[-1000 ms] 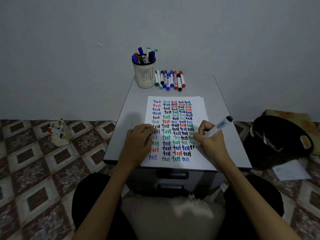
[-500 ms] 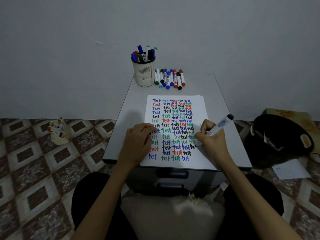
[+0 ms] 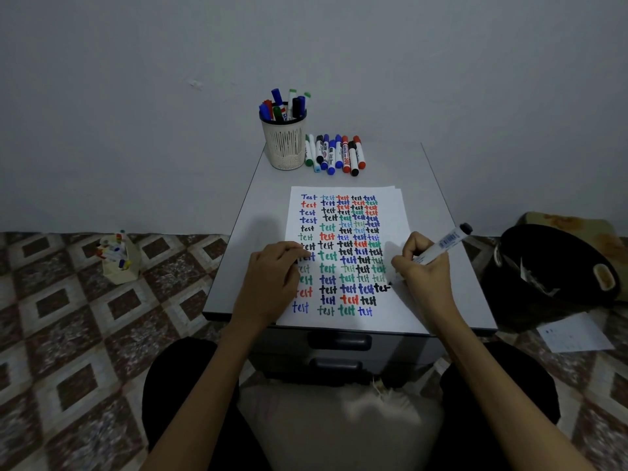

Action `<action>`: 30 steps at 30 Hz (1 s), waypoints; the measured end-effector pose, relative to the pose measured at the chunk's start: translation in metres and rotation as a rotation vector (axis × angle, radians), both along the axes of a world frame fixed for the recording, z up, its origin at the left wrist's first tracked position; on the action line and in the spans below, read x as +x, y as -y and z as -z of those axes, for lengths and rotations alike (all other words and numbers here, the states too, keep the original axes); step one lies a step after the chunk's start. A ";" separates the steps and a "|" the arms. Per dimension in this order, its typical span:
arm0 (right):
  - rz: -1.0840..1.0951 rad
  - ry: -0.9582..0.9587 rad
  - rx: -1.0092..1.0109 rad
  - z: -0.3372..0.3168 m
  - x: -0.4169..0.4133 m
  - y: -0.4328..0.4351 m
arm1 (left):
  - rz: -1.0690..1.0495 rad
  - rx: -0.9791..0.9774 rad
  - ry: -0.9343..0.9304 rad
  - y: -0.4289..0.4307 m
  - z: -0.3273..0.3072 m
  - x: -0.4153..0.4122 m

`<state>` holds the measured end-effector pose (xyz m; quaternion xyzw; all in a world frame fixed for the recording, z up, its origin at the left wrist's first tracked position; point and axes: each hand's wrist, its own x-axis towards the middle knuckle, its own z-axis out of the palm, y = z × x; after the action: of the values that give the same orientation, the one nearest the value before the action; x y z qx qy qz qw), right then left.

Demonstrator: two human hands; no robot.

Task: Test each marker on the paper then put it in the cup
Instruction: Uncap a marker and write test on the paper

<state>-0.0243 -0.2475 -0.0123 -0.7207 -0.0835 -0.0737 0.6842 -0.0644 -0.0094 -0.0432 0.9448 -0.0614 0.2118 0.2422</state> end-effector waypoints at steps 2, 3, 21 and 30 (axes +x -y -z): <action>-0.013 -0.001 -0.007 0.000 0.000 0.000 | 0.000 0.004 -0.002 0.000 0.000 0.000; -0.020 -0.004 -0.014 0.002 0.000 0.000 | -0.001 0.005 -0.004 0.000 0.000 0.000; -0.073 -0.111 0.361 -0.005 0.004 0.009 | -0.301 0.030 0.071 -0.002 -0.004 -0.003; -0.339 -0.226 0.445 -0.023 -0.006 -0.002 | 0.141 -0.388 0.073 -0.003 -0.015 -0.009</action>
<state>-0.0302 -0.2455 0.0112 -0.5325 -0.1079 0.1057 0.8328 -0.0736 -0.0068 -0.0279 0.8655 -0.0941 0.2362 0.4316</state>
